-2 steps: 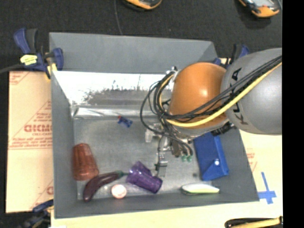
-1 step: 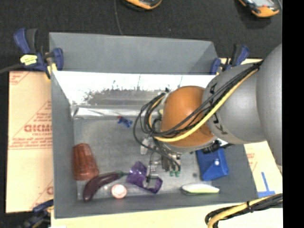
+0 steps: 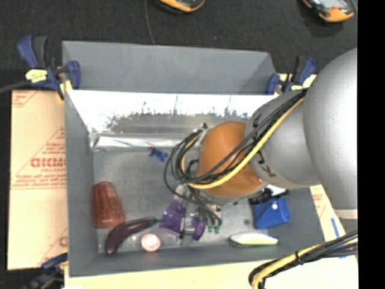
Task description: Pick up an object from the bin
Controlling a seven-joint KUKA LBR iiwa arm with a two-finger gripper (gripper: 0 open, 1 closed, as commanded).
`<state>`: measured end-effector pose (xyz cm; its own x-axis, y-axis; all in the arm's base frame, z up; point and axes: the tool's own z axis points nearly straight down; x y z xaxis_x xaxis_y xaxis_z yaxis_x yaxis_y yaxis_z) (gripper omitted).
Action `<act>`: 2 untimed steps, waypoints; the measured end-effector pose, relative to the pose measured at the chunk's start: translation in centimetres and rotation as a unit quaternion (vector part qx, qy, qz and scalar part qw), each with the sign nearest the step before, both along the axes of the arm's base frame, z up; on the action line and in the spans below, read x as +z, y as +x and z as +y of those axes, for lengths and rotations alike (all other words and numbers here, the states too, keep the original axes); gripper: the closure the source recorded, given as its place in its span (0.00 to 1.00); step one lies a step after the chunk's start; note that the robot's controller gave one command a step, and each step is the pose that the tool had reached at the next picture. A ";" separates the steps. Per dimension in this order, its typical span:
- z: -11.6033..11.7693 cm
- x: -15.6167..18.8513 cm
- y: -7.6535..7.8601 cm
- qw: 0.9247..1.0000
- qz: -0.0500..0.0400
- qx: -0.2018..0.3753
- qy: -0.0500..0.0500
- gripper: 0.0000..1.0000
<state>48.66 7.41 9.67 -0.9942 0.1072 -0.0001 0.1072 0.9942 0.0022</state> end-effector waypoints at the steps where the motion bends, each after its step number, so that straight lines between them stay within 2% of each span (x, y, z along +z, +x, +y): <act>1: 2.8 1.6 -1.2 0.999 -0.001 -0.044 0.001 0.00; 2: 0.4 -1.8 -1.3 0.987 -0.001 -0.162 0.000 0.00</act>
Offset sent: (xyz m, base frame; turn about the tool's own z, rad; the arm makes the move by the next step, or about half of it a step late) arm -0.0147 -0.0012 -0.0267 0.3823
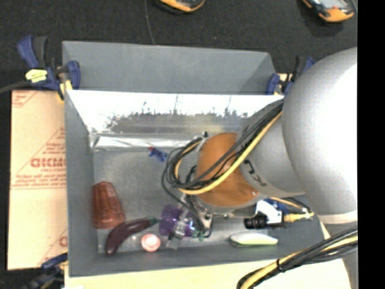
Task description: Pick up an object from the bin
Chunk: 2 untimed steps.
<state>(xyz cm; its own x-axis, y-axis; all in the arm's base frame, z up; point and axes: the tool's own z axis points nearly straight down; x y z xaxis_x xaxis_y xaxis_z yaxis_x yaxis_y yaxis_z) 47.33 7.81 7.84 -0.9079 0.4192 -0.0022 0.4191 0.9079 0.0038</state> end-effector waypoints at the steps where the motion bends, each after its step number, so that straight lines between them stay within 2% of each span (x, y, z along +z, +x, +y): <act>1: -1.0 -0.9 1.6 0.998 0.001 0.055 0.000 1.00; 2: -1.0 -0.9 1.6 0.998 0.001 0.055 0.000 1.00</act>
Offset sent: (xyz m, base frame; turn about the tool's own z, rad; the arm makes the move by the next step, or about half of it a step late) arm 0.0000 0.0000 0.0000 0.0000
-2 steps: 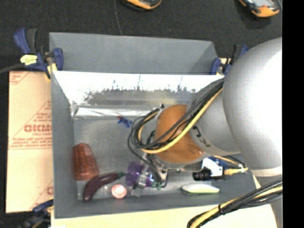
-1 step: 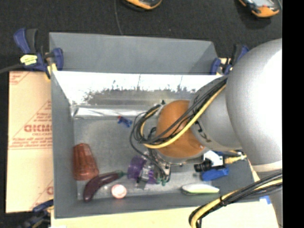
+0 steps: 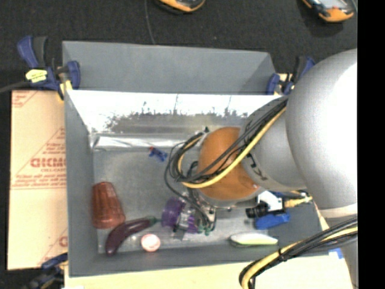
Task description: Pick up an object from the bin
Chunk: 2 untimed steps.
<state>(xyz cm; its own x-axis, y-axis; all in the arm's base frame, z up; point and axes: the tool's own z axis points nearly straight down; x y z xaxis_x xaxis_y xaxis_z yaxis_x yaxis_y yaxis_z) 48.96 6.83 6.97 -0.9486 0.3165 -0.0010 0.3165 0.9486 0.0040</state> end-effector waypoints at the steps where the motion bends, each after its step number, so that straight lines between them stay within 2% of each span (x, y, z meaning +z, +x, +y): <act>1: 0.0 1.4 -0.3 1.000 0.006 0.000 -0.001 1.00; 2: 0.0 4.2 -0.1 1.000 0.001 0.001 0.000 1.00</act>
Offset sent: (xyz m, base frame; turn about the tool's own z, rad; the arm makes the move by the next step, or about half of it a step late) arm -0.0017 -0.0001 0.0559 0.0000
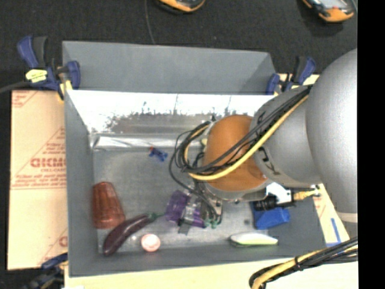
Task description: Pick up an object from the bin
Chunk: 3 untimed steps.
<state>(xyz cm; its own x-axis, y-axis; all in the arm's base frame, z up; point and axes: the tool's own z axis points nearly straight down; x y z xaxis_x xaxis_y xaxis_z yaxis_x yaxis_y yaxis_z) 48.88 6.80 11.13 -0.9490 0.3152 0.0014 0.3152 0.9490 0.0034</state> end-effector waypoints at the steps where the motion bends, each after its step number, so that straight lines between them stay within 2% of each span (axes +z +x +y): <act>1: 0.0 1.3 0.1 1.000 -0.001 0.000 0.000 1.00; 3: 0.0 3.9 0.1 1.000 0.000 0.001 0.000 1.00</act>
Offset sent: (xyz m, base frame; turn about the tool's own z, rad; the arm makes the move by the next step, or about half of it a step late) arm 0.0008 0.0001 0.0417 -0.0006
